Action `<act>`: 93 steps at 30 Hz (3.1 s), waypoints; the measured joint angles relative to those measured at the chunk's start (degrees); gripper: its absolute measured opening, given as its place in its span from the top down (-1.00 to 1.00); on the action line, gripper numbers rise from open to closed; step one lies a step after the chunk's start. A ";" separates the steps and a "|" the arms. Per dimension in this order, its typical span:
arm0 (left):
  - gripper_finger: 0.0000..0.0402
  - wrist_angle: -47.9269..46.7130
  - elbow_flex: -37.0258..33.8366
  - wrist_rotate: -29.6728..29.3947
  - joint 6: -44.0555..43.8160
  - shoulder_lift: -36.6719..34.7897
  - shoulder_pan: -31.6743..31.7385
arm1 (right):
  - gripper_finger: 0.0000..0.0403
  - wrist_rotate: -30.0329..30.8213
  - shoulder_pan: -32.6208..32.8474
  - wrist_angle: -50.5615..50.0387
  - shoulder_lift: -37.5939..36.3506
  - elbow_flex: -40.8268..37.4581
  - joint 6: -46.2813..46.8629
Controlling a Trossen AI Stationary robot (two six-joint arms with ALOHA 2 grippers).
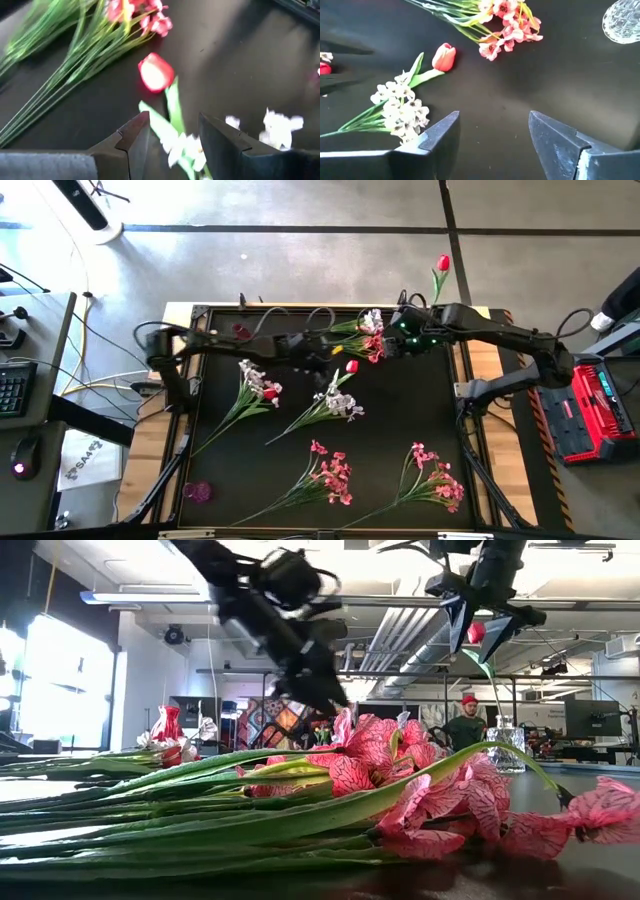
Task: Sort flowers into vase by color
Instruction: Put the right red tulip into the transparent vase
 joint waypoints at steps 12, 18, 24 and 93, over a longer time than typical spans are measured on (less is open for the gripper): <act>0.22 -11.49 19.32 4.75 2.52 17.94 0.00 | -0.11 0.02 3.35 -0.32 0.00 0.00 0.95; 0.22 -12.85 20.36 4.97 3.59 20.48 -0.01 | -0.11 0.08 4.29 -0.62 0.00 0.00 1.14; 0.25 -13.81 20.62 5.53 4.62 22.58 -0.09 | -0.11 1.37 4.44 -0.59 0.00 0.00 2.31; 0.27 7.25 20.32 12.80 -4.71 -8.41 7.85 | 0.96 32.93 12.55 33.11 -4.55 0.00 -19.87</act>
